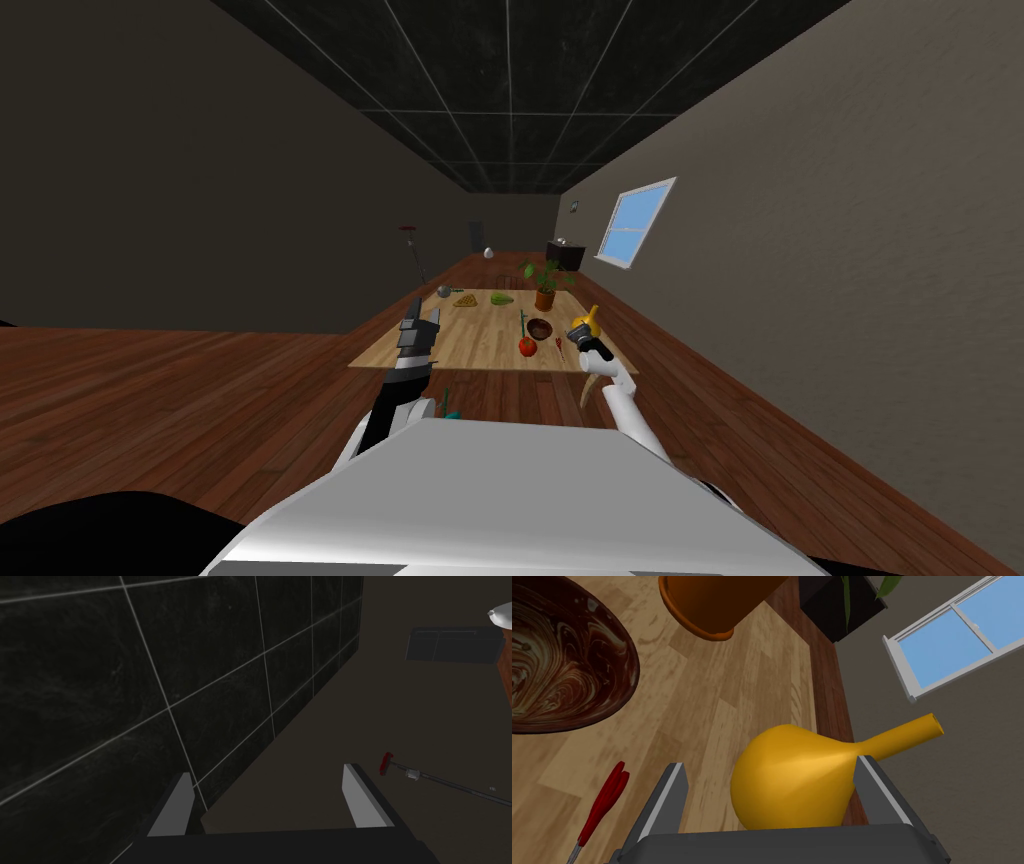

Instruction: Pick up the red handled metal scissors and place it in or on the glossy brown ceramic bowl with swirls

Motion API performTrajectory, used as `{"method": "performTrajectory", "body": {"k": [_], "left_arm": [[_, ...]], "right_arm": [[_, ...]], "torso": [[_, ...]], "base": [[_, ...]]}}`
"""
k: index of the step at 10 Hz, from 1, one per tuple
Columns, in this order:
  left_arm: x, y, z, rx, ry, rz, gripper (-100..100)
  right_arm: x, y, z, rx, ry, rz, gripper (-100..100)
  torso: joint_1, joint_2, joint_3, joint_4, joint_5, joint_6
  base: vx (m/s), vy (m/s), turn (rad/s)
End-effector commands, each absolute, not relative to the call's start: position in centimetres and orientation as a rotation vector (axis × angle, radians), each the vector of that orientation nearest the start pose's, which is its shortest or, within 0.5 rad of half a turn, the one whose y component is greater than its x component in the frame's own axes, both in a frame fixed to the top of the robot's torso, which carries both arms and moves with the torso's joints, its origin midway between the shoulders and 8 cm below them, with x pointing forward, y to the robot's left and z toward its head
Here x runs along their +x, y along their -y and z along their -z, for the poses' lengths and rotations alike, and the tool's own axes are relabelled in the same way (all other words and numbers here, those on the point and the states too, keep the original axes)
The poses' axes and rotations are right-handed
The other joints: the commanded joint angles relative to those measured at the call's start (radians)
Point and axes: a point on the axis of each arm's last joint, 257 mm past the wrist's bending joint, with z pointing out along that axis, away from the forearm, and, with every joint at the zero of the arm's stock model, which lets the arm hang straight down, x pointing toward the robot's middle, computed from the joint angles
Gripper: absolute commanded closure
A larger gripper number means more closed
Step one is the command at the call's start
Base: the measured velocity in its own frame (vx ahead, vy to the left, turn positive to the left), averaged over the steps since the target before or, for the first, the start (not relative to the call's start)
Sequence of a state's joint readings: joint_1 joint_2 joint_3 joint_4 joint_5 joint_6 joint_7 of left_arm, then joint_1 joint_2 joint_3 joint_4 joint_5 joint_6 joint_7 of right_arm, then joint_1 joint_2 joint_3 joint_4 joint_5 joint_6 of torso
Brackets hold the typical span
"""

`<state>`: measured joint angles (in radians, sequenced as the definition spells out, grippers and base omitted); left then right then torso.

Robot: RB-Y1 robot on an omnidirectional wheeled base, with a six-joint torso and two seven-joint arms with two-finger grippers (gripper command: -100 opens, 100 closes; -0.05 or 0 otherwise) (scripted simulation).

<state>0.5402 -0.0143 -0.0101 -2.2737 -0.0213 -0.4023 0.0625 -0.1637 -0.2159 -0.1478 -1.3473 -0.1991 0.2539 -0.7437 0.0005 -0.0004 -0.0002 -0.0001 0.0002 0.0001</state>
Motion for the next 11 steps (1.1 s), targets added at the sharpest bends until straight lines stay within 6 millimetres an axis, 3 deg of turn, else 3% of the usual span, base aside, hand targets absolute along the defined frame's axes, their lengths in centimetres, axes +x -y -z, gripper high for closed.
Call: {"method": "performTrajectory", "body": {"k": [1,11], "left_arm": [[35.7,-28.4,1.1,-0.797,-0.687,1.306,0],[35.7,-28.4,1.1,-0.797,-0.687,1.306,0]], "right_arm": [[57.8,35.0,30.3,2.111,-0.694,-1.424,-100],[58.3,33.3,38.0,2.544,-0.523,-1.267,-100]], "torso": [[0.0,0.0,0.0,0.0,0.0,0.0],[0.0,0.0,0.0,0.0,0.0,0.0]], "base": [[0.004,0.01,-0.033],[0.009,0.012,-0.034]]}}
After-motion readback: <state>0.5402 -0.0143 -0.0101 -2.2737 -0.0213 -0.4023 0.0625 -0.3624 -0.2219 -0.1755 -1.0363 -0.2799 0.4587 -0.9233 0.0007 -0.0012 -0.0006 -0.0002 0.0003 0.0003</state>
